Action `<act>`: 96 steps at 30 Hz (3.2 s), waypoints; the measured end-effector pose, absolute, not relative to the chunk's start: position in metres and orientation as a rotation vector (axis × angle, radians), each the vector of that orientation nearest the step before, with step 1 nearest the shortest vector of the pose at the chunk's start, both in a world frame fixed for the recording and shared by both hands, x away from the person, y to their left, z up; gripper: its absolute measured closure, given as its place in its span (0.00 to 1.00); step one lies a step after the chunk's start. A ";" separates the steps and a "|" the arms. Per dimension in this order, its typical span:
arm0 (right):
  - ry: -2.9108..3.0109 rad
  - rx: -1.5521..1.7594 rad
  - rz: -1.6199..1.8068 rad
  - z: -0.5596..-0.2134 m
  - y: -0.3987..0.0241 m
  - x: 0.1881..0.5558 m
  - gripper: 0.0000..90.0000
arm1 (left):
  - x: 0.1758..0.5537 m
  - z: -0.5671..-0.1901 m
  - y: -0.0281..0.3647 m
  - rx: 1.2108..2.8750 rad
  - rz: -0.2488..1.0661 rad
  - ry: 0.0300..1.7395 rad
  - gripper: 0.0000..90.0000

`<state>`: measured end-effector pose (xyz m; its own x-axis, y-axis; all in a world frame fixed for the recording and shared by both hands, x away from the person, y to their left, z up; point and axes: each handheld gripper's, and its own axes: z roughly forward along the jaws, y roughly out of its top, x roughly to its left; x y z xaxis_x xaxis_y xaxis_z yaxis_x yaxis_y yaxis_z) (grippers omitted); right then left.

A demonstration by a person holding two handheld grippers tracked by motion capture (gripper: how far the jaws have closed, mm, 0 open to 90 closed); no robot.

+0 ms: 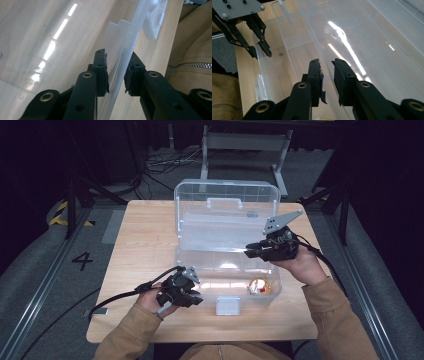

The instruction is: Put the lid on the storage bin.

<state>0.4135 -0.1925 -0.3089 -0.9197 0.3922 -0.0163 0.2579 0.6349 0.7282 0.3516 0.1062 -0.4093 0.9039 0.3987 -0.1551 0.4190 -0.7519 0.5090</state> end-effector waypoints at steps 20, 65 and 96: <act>2.678 0.517 1.150 -0.313 -0.192 0.402 0.84 | 0.352 -0.409 0.106 2.515 -0.048 0.584 0.82; 2.699 0.511 1.141 -0.324 -0.194 0.384 0.86 | 0.351 -0.409 0.106 2.519 -0.041 0.580 0.82; 2.730 0.479 1.107 -0.327 -0.193 0.381 0.87 | 0.351 -0.409 0.106 2.521 -0.038 0.582 0.82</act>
<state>0.3807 -0.1927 -0.3270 -0.9365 0.3497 -0.0250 0.2335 0.6754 0.6995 0.3513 0.1059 -0.4091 0.9061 0.3975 -0.1451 0.4131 -0.7567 0.5067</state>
